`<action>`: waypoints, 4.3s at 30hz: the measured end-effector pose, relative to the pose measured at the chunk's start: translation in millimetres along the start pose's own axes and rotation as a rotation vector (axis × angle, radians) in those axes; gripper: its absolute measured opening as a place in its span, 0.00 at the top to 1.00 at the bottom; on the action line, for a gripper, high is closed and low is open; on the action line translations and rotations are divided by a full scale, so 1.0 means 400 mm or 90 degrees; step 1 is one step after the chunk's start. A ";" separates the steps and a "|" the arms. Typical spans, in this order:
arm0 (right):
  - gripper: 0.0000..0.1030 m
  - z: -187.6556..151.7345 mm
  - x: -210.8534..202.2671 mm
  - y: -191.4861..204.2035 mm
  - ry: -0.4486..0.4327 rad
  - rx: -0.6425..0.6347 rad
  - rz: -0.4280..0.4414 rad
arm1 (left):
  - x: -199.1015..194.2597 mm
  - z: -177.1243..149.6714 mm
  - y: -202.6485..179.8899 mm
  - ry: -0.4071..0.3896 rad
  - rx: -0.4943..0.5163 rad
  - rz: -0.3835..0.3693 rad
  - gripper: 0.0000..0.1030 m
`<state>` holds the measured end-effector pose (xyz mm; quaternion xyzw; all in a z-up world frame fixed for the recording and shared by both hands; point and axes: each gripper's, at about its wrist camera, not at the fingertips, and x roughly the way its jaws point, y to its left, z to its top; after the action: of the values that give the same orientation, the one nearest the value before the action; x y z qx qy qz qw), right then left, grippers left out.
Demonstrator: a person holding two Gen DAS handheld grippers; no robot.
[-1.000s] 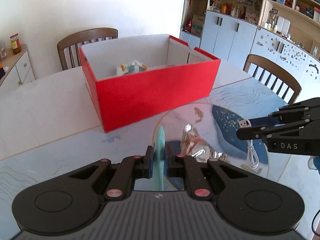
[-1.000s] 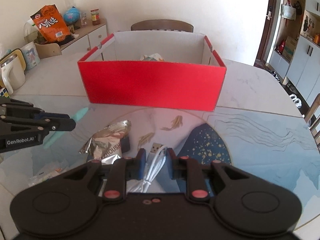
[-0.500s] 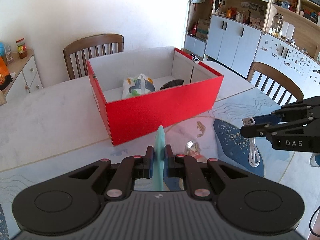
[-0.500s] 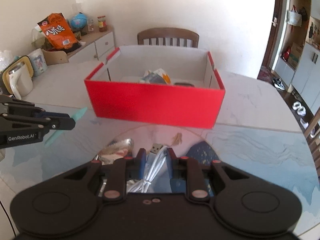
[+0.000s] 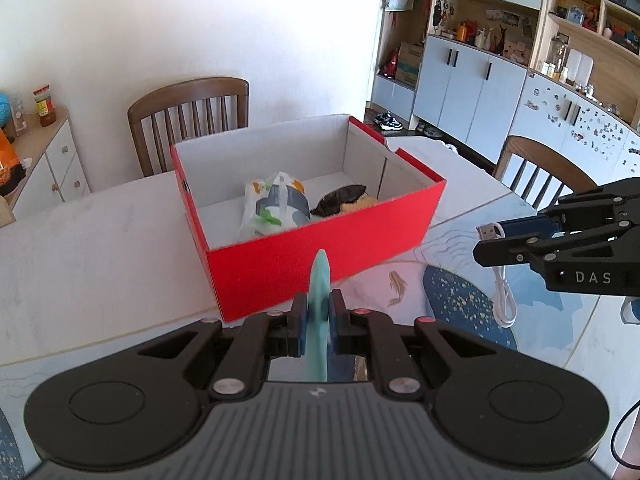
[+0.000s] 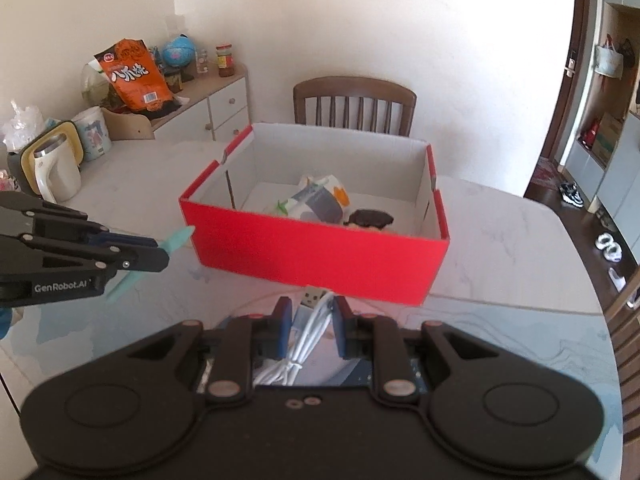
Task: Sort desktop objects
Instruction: 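Lift and carry teal stick with left gripper while right carries cable toward box, then lower teal stick into box and open left gripper while right lowers cable inside, then withdraw both open grippers up out of the box toward the table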
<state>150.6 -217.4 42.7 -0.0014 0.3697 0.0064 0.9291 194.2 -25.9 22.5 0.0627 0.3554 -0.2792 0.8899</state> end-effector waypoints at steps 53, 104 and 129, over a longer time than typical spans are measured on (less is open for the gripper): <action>0.80 0.283 0.301 -0.133 -0.021 -0.010 0.025 | 0.280 0.300 0.129 0.023 -0.038 0.052 0.91; 0.75 0.197 0.489 -0.079 0.144 -0.061 0.062 | 0.531 0.297 0.146 0.239 0.022 0.095 0.91; 0.58 0.213 0.373 -0.108 0.109 -0.032 0.067 | 0.415 0.311 0.135 0.201 0.017 0.079 0.90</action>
<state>318.0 -258.3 1.9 -0.0058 0.4467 0.0645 0.8923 396.1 -94.4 -1.1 0.1392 0.4823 -0.2147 0.8378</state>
